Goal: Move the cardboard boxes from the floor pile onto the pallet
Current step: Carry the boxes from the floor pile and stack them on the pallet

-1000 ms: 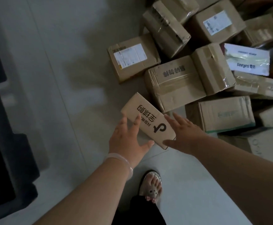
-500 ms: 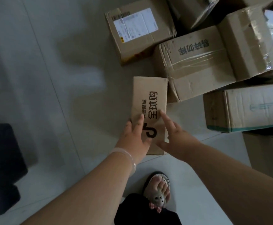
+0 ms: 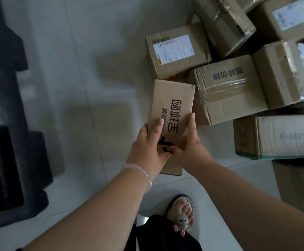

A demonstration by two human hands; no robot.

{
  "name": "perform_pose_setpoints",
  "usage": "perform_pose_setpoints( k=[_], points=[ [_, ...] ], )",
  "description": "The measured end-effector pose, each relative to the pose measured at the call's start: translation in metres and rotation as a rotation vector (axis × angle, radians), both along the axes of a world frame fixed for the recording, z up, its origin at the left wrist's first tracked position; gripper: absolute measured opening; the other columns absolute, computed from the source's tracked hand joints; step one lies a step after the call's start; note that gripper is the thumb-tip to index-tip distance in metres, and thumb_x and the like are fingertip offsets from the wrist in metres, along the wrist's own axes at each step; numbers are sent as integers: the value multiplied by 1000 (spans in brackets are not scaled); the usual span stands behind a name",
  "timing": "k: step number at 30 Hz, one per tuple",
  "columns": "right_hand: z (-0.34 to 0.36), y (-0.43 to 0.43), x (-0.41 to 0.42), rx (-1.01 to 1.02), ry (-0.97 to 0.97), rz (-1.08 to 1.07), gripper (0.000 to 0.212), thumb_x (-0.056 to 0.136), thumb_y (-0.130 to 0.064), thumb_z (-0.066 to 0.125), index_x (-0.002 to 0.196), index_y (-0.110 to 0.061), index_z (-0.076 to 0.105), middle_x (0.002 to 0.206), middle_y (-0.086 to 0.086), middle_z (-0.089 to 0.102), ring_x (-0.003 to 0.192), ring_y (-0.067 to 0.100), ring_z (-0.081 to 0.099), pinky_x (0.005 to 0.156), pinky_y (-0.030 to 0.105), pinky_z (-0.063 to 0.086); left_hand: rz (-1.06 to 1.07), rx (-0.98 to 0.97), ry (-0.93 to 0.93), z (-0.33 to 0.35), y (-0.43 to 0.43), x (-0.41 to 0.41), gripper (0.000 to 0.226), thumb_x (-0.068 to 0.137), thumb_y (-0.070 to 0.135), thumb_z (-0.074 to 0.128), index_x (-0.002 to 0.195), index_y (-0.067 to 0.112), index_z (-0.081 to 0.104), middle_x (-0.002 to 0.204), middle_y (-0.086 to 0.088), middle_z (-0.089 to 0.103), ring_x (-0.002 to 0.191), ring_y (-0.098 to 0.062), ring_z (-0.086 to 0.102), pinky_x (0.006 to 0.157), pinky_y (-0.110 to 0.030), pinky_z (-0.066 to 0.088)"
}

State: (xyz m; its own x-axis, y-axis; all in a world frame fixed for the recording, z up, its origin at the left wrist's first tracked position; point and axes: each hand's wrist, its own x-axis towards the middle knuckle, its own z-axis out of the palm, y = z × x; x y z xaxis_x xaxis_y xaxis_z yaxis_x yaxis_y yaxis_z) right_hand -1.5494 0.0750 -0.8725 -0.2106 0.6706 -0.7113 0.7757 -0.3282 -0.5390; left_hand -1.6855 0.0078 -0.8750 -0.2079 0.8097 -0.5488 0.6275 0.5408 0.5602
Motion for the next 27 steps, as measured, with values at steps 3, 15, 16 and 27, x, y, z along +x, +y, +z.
perform_pose_setpoints(
  k=[3,15,16,27],
  points=[
    [50,-4,-25,13,64,1,112,93,-18,61,135,-56,-36,159,-7,30,136,16,43,100,38,47,28,51,34,50,-2,-23,93,88,46,66,147,56,-6,159,3,12,139,-26,32,110,-46,40],
    [262,11,-143,121,261,371,106,89,-17,68,152,-47,-12,159,-11,25,145,12,25,117,44,33,250,241,91,252,-37,-145,102,86,44,68,142,60,-16,156,2,19,141,-22,31,113,-46,37],
    [274,8,-154,119,278,392,106,89,-15,68,152,-46,-12,159,-10,26,144,12,26,116,44,34,278,263,97,265,-44,-152,102,86,43,68,139,62,-17,156,2,19,141,-22,31,113,-44,36],
    [361,-103,-288,41,406,600,68,85,-49,36,150,-55,19,152,-16,38,136,14,41,110,49,40,822,334,-111,329,-170,-236,101,85,32,73,147,53,-4,142,6,27,119,-4,38,102,-25,34]
  ],
)
